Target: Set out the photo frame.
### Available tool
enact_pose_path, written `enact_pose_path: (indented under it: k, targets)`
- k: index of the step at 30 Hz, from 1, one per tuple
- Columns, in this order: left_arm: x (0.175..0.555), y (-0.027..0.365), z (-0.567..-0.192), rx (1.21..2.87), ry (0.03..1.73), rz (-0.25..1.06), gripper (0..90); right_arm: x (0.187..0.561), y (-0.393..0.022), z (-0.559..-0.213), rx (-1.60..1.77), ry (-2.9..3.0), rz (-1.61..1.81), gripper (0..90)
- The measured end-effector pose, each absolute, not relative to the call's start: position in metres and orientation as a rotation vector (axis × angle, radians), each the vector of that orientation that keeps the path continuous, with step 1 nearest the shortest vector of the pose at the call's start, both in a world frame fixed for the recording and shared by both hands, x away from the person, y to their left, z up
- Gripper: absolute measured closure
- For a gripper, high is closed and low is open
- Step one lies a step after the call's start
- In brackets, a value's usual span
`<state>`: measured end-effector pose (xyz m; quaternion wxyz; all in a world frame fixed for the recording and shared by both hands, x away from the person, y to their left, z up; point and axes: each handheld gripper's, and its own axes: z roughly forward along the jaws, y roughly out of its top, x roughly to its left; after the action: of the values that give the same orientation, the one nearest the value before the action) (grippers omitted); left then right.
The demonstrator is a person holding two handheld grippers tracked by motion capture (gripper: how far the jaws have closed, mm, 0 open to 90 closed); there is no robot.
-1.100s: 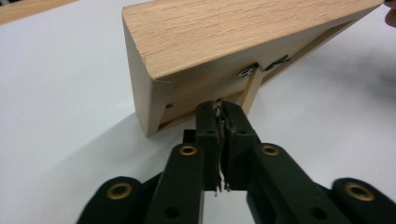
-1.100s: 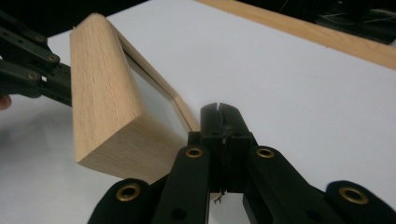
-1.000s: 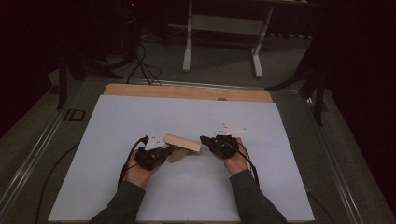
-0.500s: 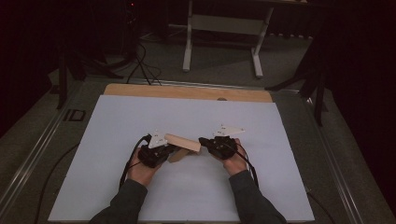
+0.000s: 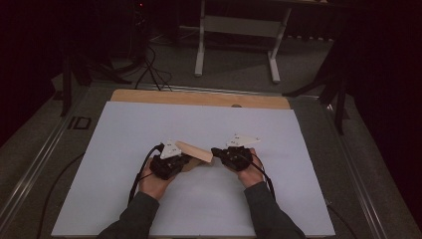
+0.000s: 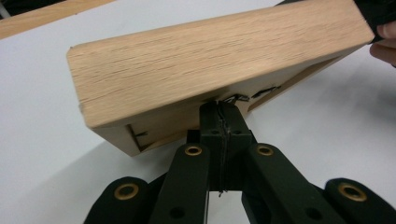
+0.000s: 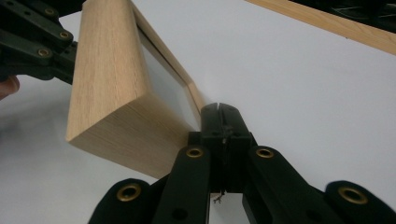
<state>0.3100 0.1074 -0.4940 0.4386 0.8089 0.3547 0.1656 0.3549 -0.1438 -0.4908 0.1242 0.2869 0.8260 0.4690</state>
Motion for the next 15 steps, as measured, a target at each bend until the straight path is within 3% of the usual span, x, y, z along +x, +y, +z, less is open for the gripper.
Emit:
enact_pose_path:
  k: [15]
  targets:
    - [0.3084, 0.1003, -0.4919, 2.012, 0.852, 0.395, 89.6, 0.3519, -0.1403, -0.4904, 0.799, 2.428, 1.359, 89.8]
